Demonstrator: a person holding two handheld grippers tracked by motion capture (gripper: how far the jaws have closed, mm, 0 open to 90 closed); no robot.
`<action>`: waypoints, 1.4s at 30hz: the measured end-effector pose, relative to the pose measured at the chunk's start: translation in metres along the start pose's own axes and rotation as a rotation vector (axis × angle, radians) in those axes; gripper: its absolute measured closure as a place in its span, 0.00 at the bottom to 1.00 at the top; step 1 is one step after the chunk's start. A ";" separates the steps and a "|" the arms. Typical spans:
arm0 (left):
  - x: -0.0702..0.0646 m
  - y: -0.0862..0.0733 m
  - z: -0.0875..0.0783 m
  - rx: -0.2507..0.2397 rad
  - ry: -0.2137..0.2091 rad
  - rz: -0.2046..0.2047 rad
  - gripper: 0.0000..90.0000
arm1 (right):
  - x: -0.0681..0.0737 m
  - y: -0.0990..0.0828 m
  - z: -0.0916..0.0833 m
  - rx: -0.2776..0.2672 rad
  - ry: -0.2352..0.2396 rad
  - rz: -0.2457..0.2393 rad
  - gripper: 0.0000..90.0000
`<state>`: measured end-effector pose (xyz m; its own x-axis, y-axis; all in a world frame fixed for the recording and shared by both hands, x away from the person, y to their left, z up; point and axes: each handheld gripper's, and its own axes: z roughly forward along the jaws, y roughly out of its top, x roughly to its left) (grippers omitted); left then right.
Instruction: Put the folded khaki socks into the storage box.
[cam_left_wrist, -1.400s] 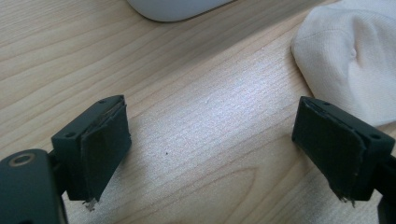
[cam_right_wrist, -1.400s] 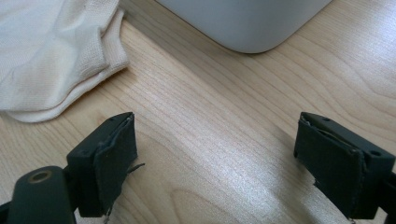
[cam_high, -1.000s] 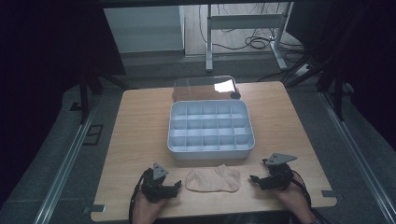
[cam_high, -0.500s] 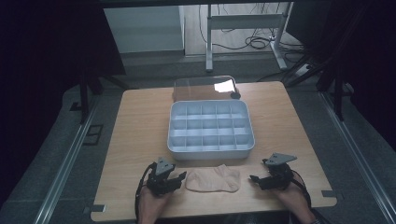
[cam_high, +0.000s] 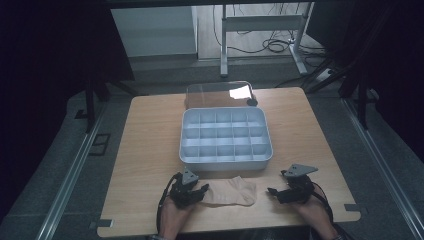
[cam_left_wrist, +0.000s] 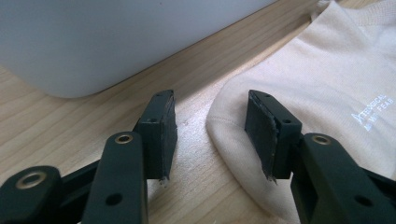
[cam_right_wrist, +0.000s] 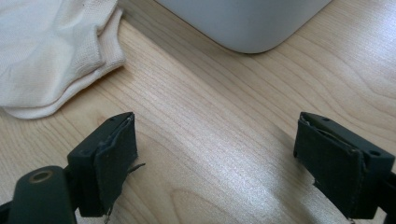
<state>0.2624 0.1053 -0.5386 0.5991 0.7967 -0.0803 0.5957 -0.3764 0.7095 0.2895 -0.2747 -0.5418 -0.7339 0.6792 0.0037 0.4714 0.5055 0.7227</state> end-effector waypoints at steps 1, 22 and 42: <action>0.000 0.000 0.000 0.001 -0.004 -0.002 0.59 | 0.000 0.000 0.000 0.000 0.000 0.000 0.15; -0.011 -0.008 -0.012 0.007 -0.017 -0.003 0.56 | 0.000 0.000 0.000 -0.001 0.000 -0.001 0.15; -0.018 -0.013 -0.012 0.012 -0.052 -0.064 0.93 | 0.000 0.000 -0.001 -0.006 -0.009 0.006 0.18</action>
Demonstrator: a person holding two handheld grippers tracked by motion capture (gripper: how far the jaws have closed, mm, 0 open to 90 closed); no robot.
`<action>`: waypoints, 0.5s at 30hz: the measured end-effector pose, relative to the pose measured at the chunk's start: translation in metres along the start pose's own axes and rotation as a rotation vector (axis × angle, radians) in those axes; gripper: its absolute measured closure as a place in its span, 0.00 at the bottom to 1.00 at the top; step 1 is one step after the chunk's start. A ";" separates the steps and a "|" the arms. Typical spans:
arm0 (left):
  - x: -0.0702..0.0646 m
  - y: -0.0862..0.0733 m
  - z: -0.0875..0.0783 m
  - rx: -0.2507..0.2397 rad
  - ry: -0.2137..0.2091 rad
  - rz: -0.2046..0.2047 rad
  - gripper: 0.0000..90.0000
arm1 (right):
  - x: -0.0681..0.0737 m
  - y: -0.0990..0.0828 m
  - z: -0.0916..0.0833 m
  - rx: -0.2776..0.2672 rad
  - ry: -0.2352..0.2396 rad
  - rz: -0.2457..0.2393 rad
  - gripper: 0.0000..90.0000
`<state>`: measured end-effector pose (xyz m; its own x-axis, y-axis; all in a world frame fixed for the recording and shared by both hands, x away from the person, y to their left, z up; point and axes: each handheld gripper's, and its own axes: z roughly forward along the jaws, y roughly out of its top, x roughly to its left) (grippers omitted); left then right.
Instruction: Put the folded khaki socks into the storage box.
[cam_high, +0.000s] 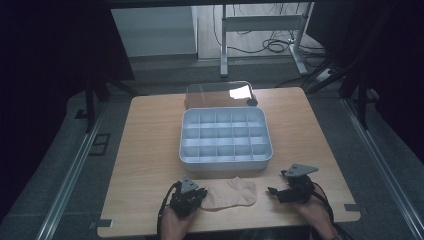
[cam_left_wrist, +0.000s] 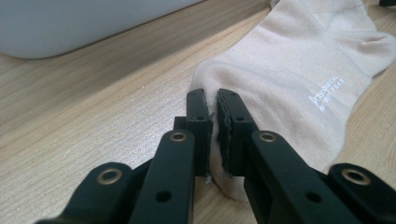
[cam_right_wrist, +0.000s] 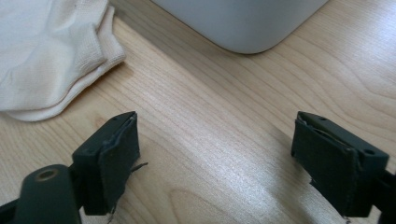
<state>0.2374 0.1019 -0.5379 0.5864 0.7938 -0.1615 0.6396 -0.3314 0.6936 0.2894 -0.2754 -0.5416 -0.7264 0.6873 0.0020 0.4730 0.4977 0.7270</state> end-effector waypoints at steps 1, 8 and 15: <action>0.001 0.000 0.000 0.000 -0.005 -0.006 0.94 | 0.000 0.000 -0.001 -0.003 -0.006 0.009 0.21; 0.001 0.005 -0.002 -0.020 -0.008 -0.013 0.94 | 0.000 0.000 -0.004 -0.014 -0.012 0.013 0.38; 0.001 0.009 -0.006 -0.037 -0.017 -0.017 0.94 | 0.006 0.003 -0.006 0.000 0.000 0.000 0.59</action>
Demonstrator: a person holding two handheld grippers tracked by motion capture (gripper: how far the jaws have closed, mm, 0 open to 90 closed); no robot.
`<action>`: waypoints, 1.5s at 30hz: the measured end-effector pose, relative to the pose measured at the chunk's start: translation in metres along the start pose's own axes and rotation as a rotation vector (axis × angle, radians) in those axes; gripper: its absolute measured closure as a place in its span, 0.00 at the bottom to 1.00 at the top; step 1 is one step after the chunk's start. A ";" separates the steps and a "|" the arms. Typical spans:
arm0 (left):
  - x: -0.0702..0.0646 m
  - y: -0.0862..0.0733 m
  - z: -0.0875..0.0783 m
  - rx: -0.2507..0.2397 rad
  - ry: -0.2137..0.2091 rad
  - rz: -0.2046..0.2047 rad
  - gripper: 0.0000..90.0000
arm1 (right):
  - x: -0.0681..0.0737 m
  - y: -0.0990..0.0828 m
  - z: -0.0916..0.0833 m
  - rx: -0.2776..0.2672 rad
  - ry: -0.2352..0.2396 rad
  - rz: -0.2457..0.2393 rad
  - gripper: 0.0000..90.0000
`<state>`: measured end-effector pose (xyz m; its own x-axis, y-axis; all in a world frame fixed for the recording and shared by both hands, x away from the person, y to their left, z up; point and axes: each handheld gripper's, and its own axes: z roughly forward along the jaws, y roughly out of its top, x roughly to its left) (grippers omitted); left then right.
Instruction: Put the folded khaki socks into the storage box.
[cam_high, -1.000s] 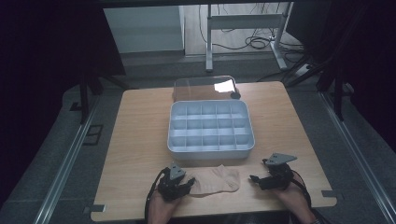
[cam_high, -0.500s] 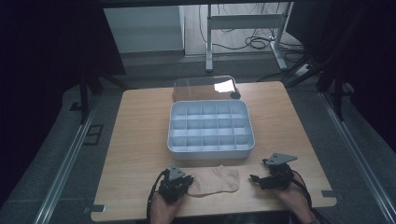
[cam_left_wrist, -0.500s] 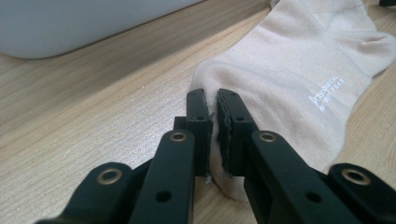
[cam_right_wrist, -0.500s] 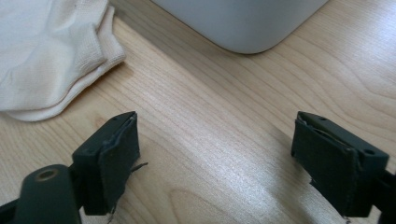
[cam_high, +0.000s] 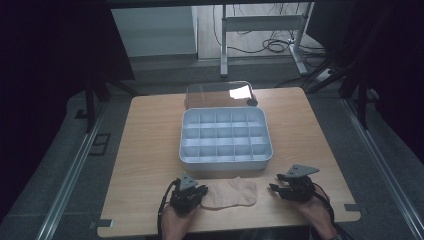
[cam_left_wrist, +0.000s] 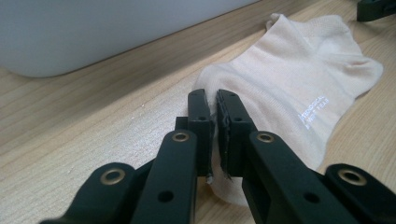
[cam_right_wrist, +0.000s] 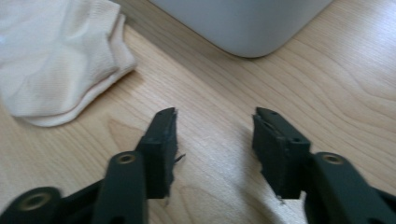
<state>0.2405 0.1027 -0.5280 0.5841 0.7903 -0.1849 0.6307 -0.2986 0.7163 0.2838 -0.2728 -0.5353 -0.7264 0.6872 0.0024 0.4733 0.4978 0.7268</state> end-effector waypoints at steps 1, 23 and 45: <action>0.000 0.000 0.000 -0.001 -0.001 -0.001 0.94 | 0.001 0.000 0.000 -0.001 0.001 0.002 0.62; 0.003 0.002 0.001 -0.004 -0.020 -0.005 0.94 | 0.036 0.036 0.013 -0.025 0.230 -0.058 0.99; 0.007 0.004 0.000 -0.007 -0.053 -0.022 0.94 | 0.089 0.069 0.065 0.008 0.294 -0.155 0.99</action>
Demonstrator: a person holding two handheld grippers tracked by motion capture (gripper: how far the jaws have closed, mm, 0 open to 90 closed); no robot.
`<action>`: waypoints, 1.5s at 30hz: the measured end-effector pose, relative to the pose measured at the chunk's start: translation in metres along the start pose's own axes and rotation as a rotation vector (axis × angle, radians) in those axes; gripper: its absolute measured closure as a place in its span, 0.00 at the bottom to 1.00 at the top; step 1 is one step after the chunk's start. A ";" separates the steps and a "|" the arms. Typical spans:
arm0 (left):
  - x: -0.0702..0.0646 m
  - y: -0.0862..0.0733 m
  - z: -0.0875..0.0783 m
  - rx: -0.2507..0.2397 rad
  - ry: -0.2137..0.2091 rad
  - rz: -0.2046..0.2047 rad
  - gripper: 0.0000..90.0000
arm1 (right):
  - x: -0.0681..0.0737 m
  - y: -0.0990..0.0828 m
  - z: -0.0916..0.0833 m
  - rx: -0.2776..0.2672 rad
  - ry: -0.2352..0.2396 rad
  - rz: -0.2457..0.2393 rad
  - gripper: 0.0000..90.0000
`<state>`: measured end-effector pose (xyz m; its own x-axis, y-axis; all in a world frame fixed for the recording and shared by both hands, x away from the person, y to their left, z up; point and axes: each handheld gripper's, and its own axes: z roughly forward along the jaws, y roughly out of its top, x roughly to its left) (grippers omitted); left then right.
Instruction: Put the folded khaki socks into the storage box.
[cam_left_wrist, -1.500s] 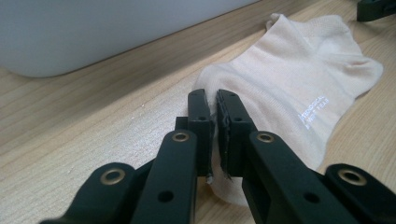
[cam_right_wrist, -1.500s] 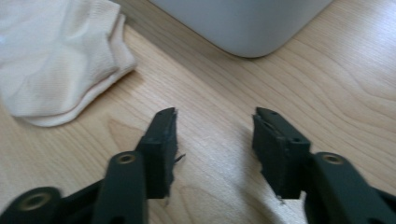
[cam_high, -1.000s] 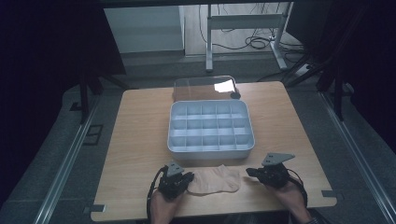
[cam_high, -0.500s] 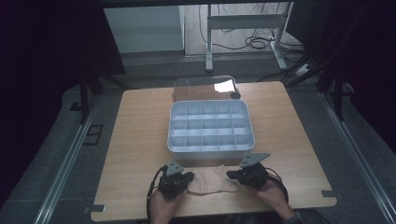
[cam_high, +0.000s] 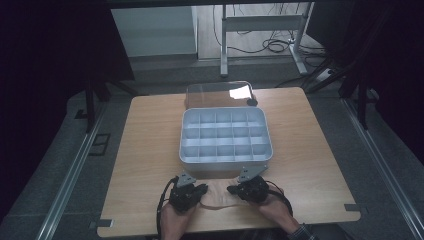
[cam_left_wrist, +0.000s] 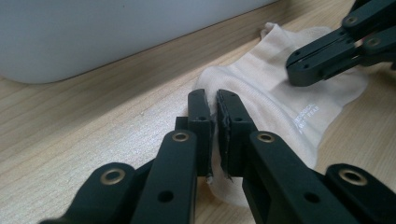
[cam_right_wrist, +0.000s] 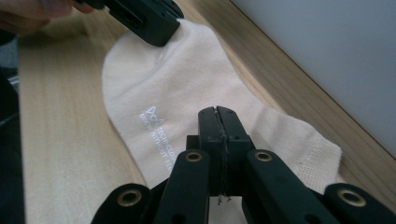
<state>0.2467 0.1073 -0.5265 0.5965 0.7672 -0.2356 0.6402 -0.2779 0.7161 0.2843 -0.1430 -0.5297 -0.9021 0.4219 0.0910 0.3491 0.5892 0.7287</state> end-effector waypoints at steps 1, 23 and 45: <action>0.000 0.000 0.000 -0.004 -0.005 -0.004 0.94 | 0.000 -0.001 0.002 0.008 -0.006 -0.003 0.99; -0.014 0.035 -0.012 -0.099 -0.111 0.014 0.95 | 0.003 -0.004 0.006 0.009 -0.021 -0.021 1.00; -0.035 0.058 0.001 -0.085 -0.110 0.077 0.96 | -0.003 -0.002 -0.002 -0.002 0.000 0.015 0.99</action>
<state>0.2630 0.0639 -0.4773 0.6944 0.6765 -0.2454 0.5504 -0.2796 0.7867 0.2855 -0.1466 -0.5305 -0.8968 0.4304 0.1023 0.3622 0.5813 0.7286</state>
